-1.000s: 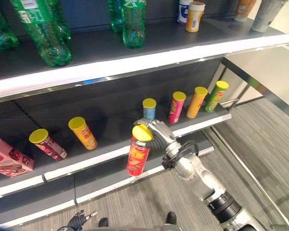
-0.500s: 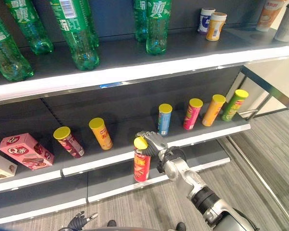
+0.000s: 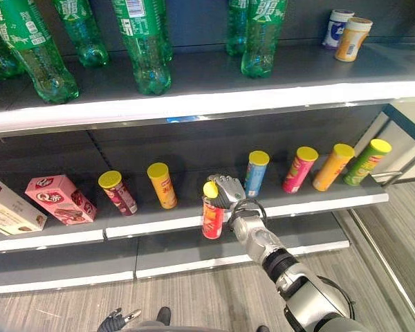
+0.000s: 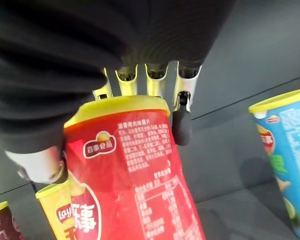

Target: Put the goods on the table back onto the shelves and tidy them up.

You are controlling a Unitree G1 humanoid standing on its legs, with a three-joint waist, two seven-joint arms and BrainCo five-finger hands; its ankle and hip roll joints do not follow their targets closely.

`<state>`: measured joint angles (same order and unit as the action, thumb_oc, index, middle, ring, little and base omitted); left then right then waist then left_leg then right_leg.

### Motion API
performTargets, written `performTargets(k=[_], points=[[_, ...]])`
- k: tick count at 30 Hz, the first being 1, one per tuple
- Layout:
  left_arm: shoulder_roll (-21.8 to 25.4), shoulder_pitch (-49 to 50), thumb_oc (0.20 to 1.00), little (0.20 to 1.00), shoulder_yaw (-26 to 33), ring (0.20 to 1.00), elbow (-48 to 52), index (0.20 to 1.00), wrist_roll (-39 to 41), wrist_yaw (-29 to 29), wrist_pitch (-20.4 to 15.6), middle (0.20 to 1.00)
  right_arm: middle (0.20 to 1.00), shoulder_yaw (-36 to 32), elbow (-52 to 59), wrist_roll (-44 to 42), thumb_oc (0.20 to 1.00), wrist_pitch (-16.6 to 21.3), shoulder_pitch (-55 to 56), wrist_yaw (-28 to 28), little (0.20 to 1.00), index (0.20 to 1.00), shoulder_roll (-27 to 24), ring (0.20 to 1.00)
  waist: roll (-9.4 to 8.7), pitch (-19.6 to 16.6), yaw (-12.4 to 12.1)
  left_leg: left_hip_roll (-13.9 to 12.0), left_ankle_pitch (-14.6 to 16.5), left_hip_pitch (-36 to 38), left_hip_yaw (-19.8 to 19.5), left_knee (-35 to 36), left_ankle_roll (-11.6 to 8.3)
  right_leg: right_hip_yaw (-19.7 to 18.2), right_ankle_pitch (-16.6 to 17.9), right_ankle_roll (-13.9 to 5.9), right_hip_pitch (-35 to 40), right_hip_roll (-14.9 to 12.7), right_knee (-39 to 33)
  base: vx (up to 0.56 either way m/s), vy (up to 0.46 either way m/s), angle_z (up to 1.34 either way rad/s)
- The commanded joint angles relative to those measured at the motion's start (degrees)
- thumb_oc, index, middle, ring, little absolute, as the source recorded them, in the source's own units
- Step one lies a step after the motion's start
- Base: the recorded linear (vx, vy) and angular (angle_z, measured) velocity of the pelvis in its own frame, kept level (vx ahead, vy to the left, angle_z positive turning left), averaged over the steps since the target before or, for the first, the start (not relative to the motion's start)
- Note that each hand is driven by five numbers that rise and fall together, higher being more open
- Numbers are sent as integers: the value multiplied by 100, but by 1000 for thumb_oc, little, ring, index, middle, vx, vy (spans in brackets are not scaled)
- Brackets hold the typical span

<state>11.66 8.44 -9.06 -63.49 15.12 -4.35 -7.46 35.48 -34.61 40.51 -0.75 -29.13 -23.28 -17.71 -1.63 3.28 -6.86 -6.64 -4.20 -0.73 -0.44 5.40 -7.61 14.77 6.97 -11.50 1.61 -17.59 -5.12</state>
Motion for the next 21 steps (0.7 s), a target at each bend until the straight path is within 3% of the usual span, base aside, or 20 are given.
performTargets(k=[1, 4, 10, 21], points=[[69, -582, 1000, 1000, -367, 1000, -65, 1000, 240, -42, -166, 1000, 200, -210, -90, 55, 200, -6, -1115, -548, 200, 200, -8, 200, -8, 260, -235, 76, 896, 230, -178, -39, 267, -282, 472, -350, 25, -672, 198, 1, 0, 7], [119, -802, 1000, 1000, -633, 1000, -38, 1000, 270, -101, -186, 1000, 200, -211, -277, -15, 200, -104, -1620, -902, 200, 200, 65, 200, 49, 399, -403, 72, 826, -161, -287, -149, 247, -186, 495, -350, -141, -670, 147, -40, -17, 6], [198, -990, 1000, 1000, -739, 1000, 0, 1000, 418, -133, -239, 1000, 200, -201, -532, 186, 200, -244, -2209, -1202, 200, 200, -192, 200, 135, 616, -517, 111, 797, -776, -450, -501, 220, -88, 475, -338, -382, -705, 154, -54, -16, 16], [220, -1181, 1000, 1000, -823, 1000, 41, 1000, 520, -223, -309, 1000, 200, -123, -656, 609, 200, -516, -2611, -1655, 200, 200, -538, 200, 224, 803, -566, 151, 756, -1293, -539, -779, 184, -44, 475, -304, -664, -733, 167, -32, -9, 5]])
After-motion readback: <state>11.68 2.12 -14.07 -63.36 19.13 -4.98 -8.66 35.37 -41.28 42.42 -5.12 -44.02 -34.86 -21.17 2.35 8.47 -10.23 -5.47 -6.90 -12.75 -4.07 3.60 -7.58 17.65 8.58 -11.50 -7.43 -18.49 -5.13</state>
